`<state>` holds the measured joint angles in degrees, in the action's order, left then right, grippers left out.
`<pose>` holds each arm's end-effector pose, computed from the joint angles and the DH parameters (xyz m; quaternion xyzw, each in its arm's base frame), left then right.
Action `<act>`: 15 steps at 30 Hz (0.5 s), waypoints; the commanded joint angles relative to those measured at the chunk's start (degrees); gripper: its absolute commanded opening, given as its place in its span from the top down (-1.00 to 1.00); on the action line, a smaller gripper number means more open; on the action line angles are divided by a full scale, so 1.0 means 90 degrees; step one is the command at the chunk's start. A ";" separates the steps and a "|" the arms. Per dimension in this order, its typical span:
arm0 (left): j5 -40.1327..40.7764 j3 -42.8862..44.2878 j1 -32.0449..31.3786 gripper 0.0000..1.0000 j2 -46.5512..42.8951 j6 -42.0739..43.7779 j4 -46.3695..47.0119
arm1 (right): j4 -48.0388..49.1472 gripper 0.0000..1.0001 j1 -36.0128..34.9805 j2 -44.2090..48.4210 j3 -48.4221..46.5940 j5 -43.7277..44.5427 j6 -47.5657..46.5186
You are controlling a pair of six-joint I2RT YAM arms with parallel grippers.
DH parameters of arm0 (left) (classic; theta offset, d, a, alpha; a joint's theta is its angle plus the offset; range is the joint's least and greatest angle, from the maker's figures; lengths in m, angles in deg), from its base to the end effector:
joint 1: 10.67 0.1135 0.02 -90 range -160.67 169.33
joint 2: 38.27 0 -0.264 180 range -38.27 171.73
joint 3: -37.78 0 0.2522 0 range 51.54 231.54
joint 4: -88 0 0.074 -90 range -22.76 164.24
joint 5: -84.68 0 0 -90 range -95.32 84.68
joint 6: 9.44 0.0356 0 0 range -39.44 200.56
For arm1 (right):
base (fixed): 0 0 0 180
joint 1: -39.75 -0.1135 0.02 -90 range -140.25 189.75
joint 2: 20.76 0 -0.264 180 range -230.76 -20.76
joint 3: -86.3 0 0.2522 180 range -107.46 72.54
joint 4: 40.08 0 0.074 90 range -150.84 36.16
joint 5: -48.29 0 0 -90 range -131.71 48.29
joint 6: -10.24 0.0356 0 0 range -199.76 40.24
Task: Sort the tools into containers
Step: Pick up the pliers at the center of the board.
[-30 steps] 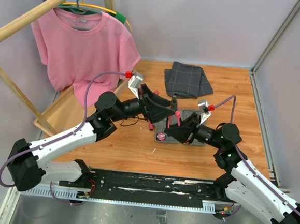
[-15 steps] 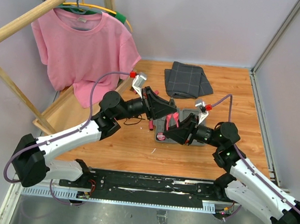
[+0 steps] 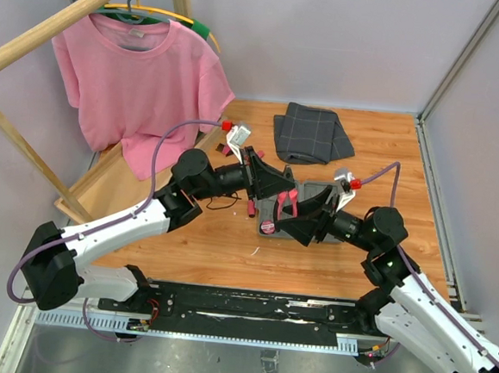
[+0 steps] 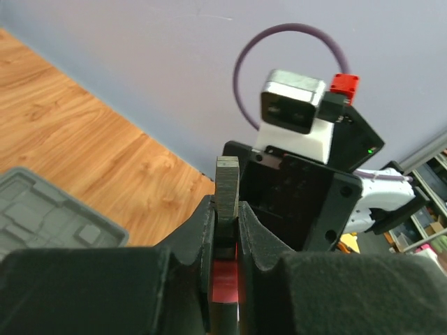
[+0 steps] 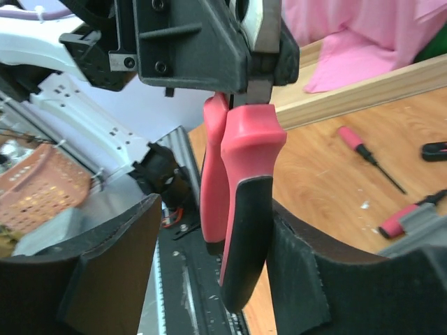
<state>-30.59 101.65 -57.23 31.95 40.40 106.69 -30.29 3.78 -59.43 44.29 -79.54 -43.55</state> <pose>0.1850 -0.2174 0.3567 0.2043 0.6014 -0.6216 0.4585 0.1208 0.1146 0.3163 -0.2527 0.5886 0.5993 0.4801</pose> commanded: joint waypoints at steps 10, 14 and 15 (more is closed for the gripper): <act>0.1098 0.0732 0.0009 0.99 0.0486 0.0321 -0.1233 | -0.1680 -0.37 0.0196 0.0494 -0.0441 0.3070 -0.1116; 0.1434 0.0960 0.0008 0.99 0.0846 0.0545 -0.1590 | -0.1747 -0.40 0.0202 0.0225 -0.0467 0.3638 -0.1161; 0.1506 0.1011 0.0008 0.99 0.0935 0.0629 -0.1664 | -0.1663 -0.41 0.0199 0.0166 -0.0454 0.3683 -0.1133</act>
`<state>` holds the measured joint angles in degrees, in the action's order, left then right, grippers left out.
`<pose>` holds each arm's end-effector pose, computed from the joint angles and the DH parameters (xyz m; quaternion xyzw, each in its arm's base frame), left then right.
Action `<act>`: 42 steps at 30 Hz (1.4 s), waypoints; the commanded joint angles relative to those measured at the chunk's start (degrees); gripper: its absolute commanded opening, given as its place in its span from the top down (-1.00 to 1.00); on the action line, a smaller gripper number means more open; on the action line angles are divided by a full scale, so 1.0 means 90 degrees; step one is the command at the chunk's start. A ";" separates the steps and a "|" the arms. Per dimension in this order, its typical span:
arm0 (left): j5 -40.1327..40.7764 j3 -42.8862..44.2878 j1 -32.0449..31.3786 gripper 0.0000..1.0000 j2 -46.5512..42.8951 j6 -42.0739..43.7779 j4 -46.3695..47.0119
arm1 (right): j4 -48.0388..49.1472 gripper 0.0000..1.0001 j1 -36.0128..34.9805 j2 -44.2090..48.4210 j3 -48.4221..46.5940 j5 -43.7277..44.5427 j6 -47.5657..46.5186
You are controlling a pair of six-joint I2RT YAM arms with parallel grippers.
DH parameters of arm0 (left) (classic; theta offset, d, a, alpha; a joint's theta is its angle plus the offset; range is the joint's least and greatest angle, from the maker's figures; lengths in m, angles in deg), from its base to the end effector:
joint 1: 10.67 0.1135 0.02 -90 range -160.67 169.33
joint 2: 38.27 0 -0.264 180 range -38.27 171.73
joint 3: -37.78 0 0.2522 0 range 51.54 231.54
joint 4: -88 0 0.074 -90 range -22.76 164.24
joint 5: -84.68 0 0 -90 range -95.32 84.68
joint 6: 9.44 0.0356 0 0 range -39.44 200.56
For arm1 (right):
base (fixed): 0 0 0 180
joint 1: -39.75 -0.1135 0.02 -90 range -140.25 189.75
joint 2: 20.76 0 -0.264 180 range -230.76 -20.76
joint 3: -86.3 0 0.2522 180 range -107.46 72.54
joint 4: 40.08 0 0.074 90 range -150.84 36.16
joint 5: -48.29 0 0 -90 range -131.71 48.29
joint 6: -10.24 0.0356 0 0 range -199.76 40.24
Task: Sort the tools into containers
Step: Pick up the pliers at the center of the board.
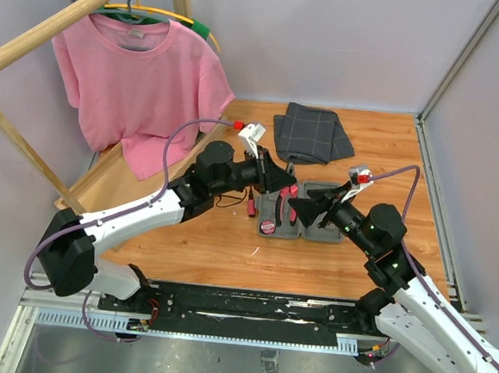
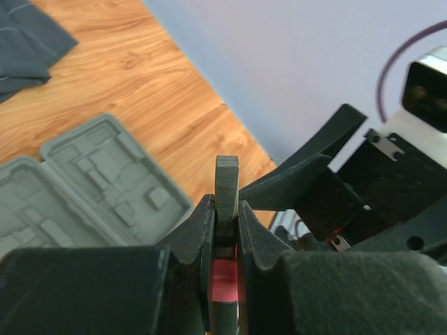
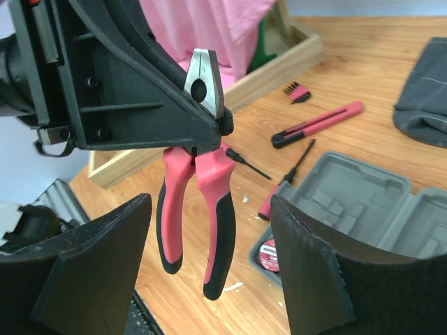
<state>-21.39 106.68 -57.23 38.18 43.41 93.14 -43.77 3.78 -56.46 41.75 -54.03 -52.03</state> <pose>0.2103 -0.2364 0.3325 0.1550 0.7044 -0.5324 0.4431 0.1276 0.1020 0.3161 -0.1272 0.6632 0.4488 0.5853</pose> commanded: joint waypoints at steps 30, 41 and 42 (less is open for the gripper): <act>0.0722 0.0623 -0.0198 0.99 0.0882 0.0184 -0.0319 | 0.0775 -0.31 0.0177 -0.1917 -0.0367 0.0562 0.0683; 0.0760 0.0619 -0.0246 0.99 0.0833 0.0197 -0.0313 | 0.0576 0.41 0.0168 -0.1962 -0.0351 0.0582 0.0739; 0.0723 0.0614 -0.0246 0.99 0.0832 0.0206 -0.0312 | 0.0536 0.48 0.0174 -0.1946 -0.0349 0.0608 0.0729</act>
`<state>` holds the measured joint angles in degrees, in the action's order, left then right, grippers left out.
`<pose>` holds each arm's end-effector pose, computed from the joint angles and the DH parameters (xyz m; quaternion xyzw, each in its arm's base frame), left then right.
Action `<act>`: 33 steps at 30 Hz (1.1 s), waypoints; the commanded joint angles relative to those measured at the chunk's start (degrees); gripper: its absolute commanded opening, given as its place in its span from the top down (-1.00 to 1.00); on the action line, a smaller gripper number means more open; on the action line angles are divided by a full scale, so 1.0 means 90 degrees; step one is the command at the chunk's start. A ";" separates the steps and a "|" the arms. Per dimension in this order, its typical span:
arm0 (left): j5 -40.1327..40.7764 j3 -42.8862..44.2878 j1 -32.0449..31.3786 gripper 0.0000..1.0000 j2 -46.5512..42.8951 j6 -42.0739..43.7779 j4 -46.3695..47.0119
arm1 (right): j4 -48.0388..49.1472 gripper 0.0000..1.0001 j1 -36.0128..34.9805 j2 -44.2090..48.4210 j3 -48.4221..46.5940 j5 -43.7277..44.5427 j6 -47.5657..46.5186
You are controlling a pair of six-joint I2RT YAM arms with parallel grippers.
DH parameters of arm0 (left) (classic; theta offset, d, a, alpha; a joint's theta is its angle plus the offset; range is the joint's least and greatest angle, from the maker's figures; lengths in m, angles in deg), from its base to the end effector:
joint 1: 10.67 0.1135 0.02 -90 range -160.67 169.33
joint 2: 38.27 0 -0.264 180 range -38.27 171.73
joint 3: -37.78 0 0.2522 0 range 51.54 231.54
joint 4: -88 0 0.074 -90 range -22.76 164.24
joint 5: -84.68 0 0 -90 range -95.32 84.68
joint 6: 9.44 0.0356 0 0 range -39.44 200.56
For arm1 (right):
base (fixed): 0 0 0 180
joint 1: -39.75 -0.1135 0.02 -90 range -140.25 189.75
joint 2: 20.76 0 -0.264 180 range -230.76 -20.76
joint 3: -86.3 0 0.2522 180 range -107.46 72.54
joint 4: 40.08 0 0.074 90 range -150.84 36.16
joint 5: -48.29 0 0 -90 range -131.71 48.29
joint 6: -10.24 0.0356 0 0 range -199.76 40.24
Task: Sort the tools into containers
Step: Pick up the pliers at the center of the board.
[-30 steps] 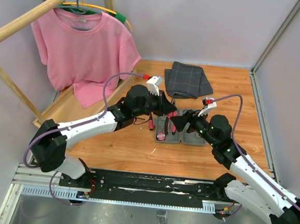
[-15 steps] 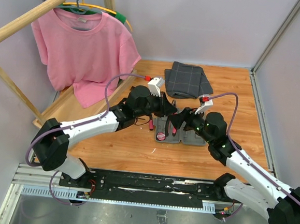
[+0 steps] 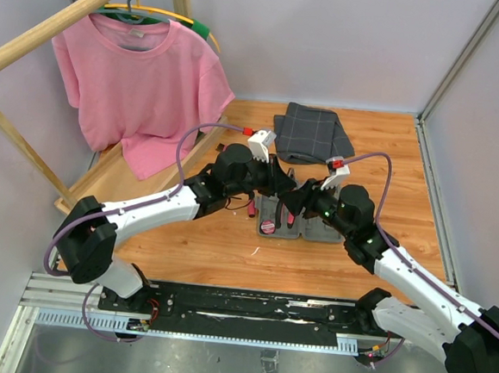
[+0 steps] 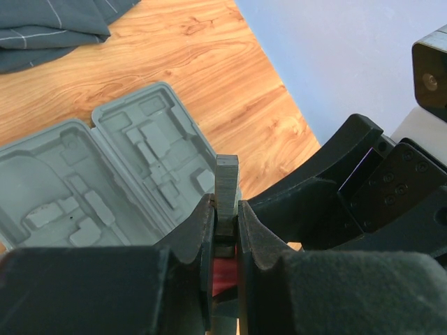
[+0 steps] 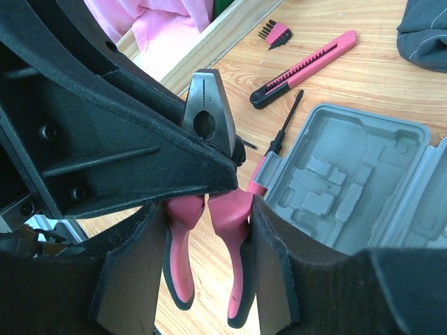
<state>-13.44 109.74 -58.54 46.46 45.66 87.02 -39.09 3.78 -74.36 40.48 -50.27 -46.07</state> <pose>0.2296 -0.2613 0.2947 0.1321 0.7747 -0.4489 0.4252 0.1763 0.1345 0.2789 -0.0644 0.7445 0.4240 0.5116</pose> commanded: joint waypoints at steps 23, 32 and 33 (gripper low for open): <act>0.0105 -0.0504 -0.0100 -0.59 -0.0902 -0.0029 0.0643 | -0.1128 0.99 0.0177 0.0131 -0.0368 0.0797 -0.0040; 0.0225 -0.0850 0.0383 -0.69 -0.1116 -0.0019 0.0380 | -0.2523 0.99 0.0232 0.0313 -0.0649 0.1681 -0.0646; 0.0239 -0.0868 0.0468 -0.69 -0.1136 0.0010 0.0329 | -0.2650 0.99 0.0298 0.0319 -0.0681 0.1704 -0.0748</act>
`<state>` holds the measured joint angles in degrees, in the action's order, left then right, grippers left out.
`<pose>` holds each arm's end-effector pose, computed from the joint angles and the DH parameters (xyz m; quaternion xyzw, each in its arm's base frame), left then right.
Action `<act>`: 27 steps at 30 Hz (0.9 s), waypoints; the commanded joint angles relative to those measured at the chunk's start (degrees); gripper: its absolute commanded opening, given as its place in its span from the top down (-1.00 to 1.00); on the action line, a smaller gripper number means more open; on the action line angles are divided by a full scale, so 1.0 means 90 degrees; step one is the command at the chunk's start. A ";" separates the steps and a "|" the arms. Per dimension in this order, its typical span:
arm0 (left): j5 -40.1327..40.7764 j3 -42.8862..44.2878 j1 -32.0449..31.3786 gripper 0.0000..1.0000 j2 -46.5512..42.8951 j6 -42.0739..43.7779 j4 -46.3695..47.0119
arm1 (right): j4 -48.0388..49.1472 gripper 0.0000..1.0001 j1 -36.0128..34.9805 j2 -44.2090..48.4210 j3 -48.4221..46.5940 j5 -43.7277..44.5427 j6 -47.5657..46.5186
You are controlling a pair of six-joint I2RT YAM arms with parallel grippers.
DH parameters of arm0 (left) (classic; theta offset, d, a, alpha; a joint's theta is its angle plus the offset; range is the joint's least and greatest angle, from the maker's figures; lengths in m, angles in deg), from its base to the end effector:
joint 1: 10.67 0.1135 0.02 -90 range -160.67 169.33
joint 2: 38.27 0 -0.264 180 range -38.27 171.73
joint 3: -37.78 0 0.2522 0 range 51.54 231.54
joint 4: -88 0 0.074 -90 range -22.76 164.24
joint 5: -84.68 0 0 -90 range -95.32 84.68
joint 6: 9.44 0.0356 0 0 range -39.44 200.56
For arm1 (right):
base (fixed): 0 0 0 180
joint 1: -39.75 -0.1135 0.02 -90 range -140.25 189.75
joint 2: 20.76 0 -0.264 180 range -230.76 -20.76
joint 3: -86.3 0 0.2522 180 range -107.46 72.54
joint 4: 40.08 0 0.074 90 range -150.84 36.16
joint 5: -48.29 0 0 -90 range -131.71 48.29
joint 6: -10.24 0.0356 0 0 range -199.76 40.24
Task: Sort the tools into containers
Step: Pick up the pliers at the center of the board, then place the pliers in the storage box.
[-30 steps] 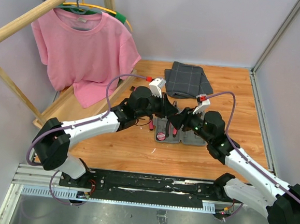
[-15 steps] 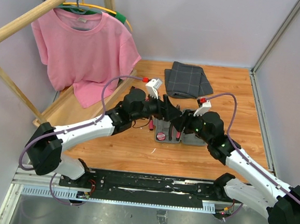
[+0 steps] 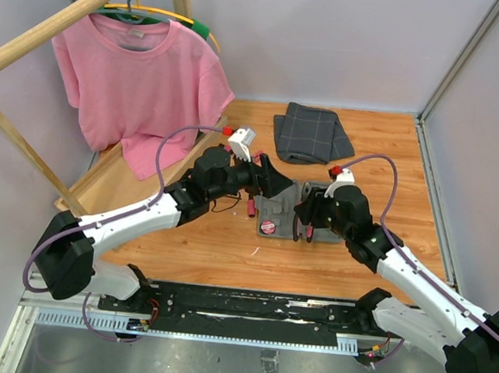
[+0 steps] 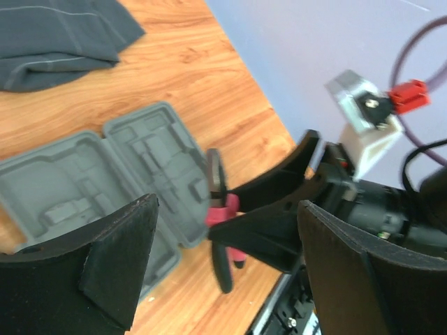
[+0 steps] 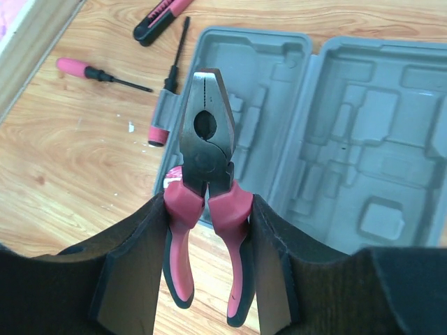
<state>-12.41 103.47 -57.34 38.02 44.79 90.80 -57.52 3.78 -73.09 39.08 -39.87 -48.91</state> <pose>0.2120 -0.2312 0.3087 0.1119 0.7449 -0.4674 0.4628 0.1715 0.1230 0.2580 -0.0282 0.8312 0.2945 0.4708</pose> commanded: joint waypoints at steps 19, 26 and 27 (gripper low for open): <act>0.2077 -0.0359 0.0986 -0.70 -0.0039 0.0642 -0.0141 | -0.1672 0.99 0.1596 0.0068 -0.0740 -0.0583 -0.1725; 0.2393 -0.0536 0.1026 -0.67 0.0347 0.0712 0.0284 | -0.2275 0.94 0.1955 -0.0339 -0.1041 -0.0617 -0.1966; 0.2408 -0.0602 0.1026 -0.67 0.0397 0.0742 0.0366 | -0.2343 0.94 0.1984 -0.0394 -0.1082 -0.0564 -0.1979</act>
<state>6.15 100.19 -48.64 40.06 49.80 89.40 -76.14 19.91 -75.61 32.81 -44.00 -64.12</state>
